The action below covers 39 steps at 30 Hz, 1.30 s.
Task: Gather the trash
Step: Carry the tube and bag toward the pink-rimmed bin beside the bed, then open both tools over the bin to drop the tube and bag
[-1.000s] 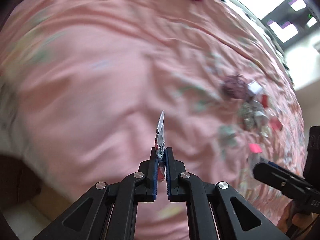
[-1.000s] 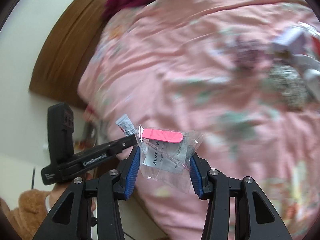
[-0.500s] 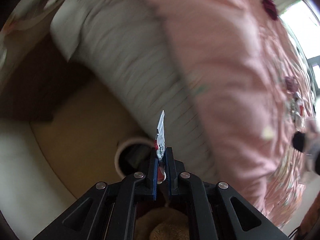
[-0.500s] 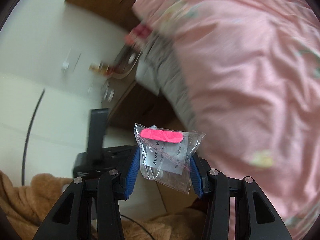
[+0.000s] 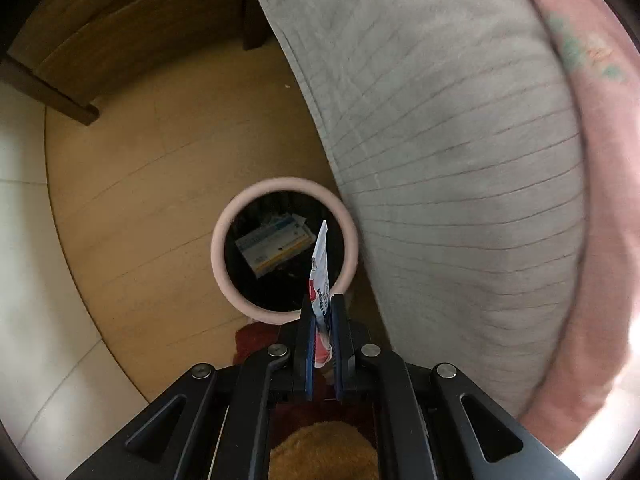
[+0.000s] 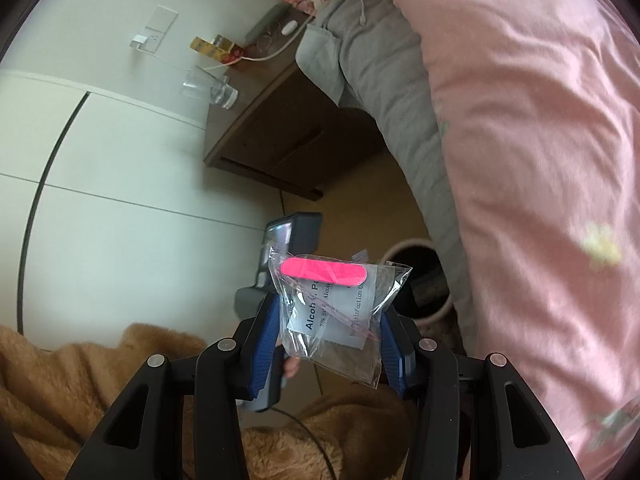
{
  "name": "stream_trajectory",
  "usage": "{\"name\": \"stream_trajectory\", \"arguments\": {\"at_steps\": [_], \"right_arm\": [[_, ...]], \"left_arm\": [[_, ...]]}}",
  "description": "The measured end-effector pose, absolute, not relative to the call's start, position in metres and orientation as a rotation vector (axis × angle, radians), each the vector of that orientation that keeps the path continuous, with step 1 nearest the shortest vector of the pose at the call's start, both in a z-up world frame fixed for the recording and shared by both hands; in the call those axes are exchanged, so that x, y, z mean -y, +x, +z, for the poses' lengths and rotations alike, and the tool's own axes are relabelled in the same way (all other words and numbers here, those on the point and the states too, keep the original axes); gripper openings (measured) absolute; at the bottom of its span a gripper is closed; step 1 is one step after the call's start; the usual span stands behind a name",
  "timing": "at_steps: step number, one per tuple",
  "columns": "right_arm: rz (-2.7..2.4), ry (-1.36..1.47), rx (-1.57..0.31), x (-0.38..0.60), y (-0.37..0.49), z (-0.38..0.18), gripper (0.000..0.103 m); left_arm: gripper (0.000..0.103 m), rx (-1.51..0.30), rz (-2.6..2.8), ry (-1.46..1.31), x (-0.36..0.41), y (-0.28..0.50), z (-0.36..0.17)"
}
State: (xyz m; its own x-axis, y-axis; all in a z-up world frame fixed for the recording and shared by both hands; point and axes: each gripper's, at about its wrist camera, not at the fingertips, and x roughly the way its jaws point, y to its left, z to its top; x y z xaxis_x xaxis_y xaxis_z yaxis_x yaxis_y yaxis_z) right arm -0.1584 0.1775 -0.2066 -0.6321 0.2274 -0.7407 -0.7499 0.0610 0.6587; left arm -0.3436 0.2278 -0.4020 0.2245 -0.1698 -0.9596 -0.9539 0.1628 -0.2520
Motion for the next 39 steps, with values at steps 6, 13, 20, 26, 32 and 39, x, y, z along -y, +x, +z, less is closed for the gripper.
{"name": "stream_trajectory", "arguments": {"at_steps": [6, 13, 20, 26, 32, 39], "right_arm": [[1.65, -0.564, -1.617, -0.177, -0.157, -0.21, 0.046], [1.652, -0.614, -1.614, -0.191, -0.169, -0.22, 0.046], [1.677, -0.749, -1.622, -0.221, -0.21, -0.258, 0.046], [1.658, -0.871, -1.609, -0.238, -0.242, -0.297, 0.046], [1.613, -0.956, -1.588, -0.243, -0.257, -0.331, 0.048], [1.602, -0.841, -1.54, -0.244, -0.255, -0.339, 0.092]], "left_arm": [[0.097, -1.278, 0.837, -1.236, -0.225, -0.347, -0.419], [0.101, -1.303, 0.865, -1.172, -0.225, -0.361, -0.417], [0.102, -1.369, 1.062, -1.021, -0.209, -0.417, -0.384], [0.102, -1.332, 1.181, -1.015, -0.205, -0.457, -0.353], [0.102, -1.31, 1.19, -1.018, -0.206, -0.465, -0.343], [0.102, -1.324, 1.15, -0.98, -0.21, -0.459, -0.337]]}}
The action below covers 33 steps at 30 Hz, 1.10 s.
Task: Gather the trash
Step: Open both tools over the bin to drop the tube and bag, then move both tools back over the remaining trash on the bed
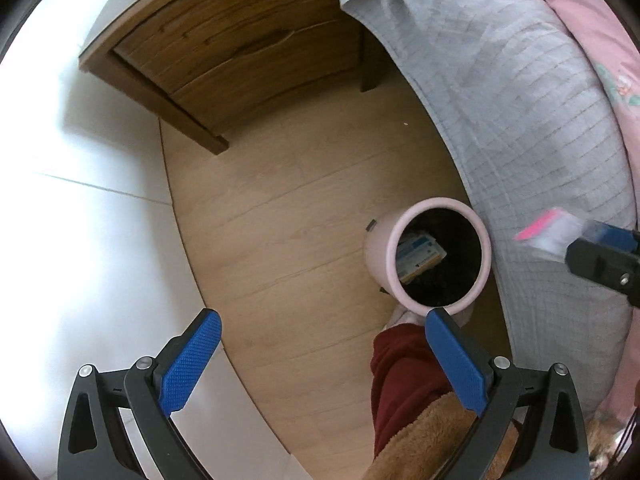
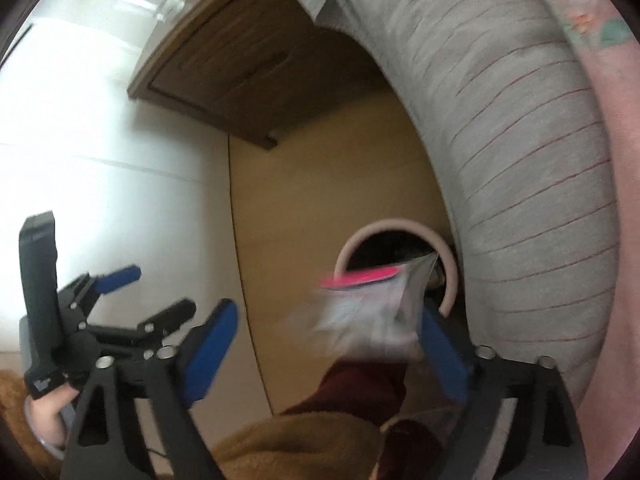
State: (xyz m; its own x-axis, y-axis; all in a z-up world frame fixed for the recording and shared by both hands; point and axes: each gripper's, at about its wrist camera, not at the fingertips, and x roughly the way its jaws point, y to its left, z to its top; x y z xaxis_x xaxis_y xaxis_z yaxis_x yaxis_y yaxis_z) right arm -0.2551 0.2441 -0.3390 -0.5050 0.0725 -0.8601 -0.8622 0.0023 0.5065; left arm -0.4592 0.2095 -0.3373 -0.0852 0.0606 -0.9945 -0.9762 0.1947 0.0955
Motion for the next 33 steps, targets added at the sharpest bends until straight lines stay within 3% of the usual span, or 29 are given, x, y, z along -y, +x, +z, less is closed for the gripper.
{"name": "stream_trajectory", "arguments": {"at_steps": [13, 18, 26, 33], "right_arm": [[1.51, -0.656, -1.74, -0.209, -0.215, -0.323, 0.095], [1.514, -0.535, -1.656, -0.193, -0.187, -0.277, 0.095], [1.297, -0.194, -1.441, -0.158, -0.084, -0.18, 0.1], [0.964, -0.079, -1.337, -0.113, 0.018, -0.144, 0.101]], "left_arm": [[0.102, -1.312, 1.123, -0.963, -0.225, -0.443, -0.326], [0.102, -1.275, 1.06, -0.925, -0.237, -0.413, -0.303], [0.103, -1.06, 0.808, -0.768, -0.288, -0.29, -0.215], [0.103, -1.061, 0.445, -0.539, -0.293, -0.132, -0.173]]}}
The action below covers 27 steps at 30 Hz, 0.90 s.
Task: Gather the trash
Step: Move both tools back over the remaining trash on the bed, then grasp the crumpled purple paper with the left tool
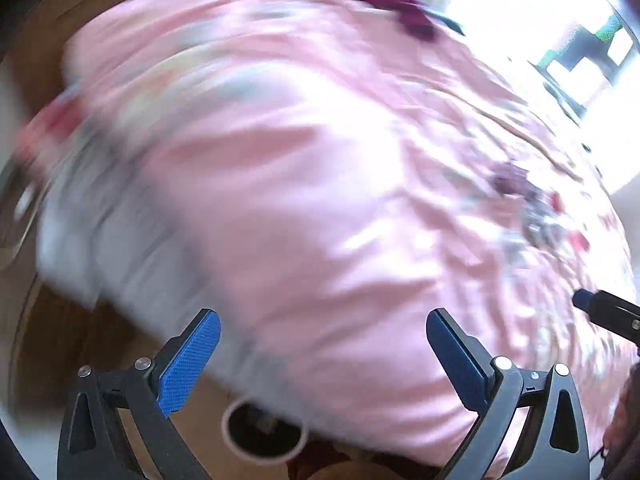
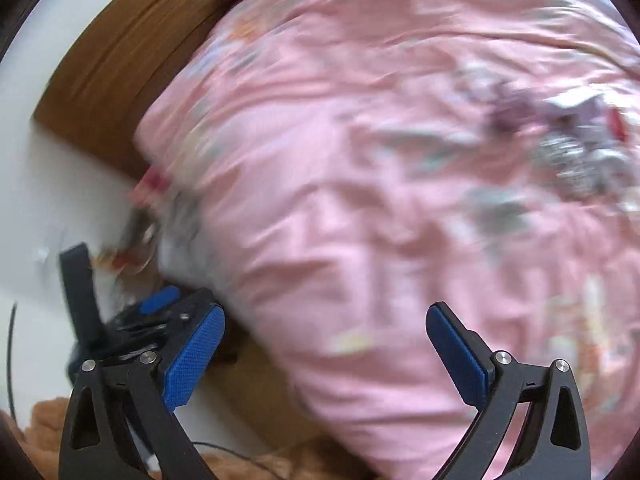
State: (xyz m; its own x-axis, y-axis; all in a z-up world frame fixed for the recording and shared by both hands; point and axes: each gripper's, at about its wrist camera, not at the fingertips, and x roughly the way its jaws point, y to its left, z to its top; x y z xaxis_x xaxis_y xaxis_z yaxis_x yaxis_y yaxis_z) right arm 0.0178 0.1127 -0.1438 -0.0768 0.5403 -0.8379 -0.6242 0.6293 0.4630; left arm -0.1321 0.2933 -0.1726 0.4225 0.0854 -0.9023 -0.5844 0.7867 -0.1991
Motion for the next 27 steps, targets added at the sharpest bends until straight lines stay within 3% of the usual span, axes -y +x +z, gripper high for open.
{"name": "stream_trajectory", "arguments": {"at_steps": [9, 15, 27], "right_arm": [[0.755, 0.164, -1.36, -0.028, 0.091, -0.166, 0.101], [0.746, 0.284, -1.384, -0.001, 0.122, -0.183, 0.101], [0.787, 0.465, -1.451, 0.029, 0.152, -0.222, 0.101]], "left_arm": [[0.103, -1.125, 0.135, -0.238, -0.225, 0.057, -0.165], [0.103, -1.2, 0.118, -0.257, -0.197, 0.153, -0.194], [0.099, -1.361, 0.136, -0.15, -0.179, 0.242, -0.263]]}}
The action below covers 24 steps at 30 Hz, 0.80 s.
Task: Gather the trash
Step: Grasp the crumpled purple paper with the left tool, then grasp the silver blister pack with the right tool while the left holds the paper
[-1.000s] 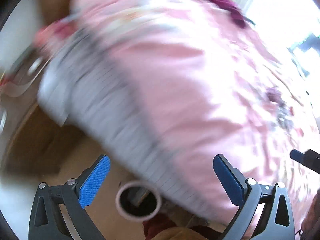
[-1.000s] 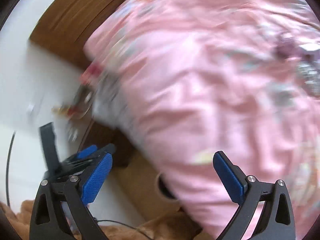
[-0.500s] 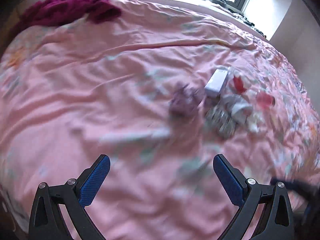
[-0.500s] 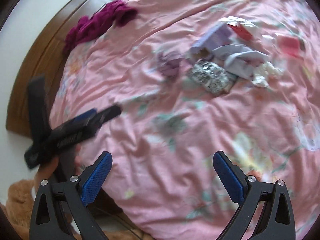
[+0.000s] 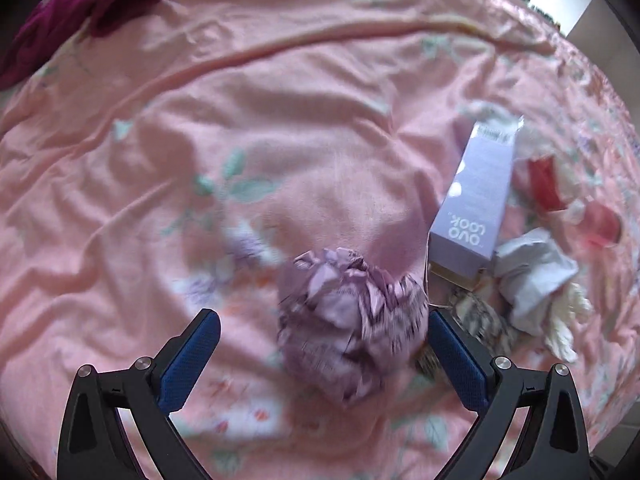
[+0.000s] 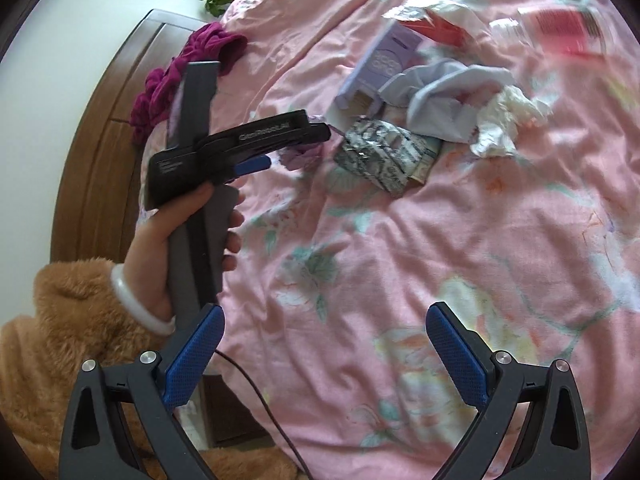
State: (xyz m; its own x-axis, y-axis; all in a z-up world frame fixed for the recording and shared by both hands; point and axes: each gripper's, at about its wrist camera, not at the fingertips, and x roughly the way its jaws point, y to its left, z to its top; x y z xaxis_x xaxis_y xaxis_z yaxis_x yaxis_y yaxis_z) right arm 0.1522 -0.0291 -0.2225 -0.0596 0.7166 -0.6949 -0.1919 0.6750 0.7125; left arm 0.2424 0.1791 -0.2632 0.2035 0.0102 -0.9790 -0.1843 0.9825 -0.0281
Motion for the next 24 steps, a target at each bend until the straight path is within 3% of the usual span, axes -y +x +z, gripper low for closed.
{"name": "stream_trajectory", "arguments": {"at_steps": [1, 3, 12, 24], "right_arm": [[0.782, 0.468, -1.455, 0.031, 0.155, -0.225, 0.101], [0.777, 0.47, -1.458, 0.034, 0.161, -0.227, 0.101], [0.799, 0.383, -1.44, 0.018, 0.196, -0.231, 0.101], [0.929, 0.059, -1.401, -0.063, 0.26, -0.254, 0.101]], "left_arm": [[0.094, -1.368, 0.128, -0.15, -0.177, 0.245, -0.269], [0.047, -1.384, 0.113, -0.181, -0.178, 0.248, -0.278], [0.044, -1.36, 0.161, -0.29, -0.203, 0.22, -0.26], [0.044, -1.343, 0.231, -0.379, -0.234, 0.151, -0.237]]}}
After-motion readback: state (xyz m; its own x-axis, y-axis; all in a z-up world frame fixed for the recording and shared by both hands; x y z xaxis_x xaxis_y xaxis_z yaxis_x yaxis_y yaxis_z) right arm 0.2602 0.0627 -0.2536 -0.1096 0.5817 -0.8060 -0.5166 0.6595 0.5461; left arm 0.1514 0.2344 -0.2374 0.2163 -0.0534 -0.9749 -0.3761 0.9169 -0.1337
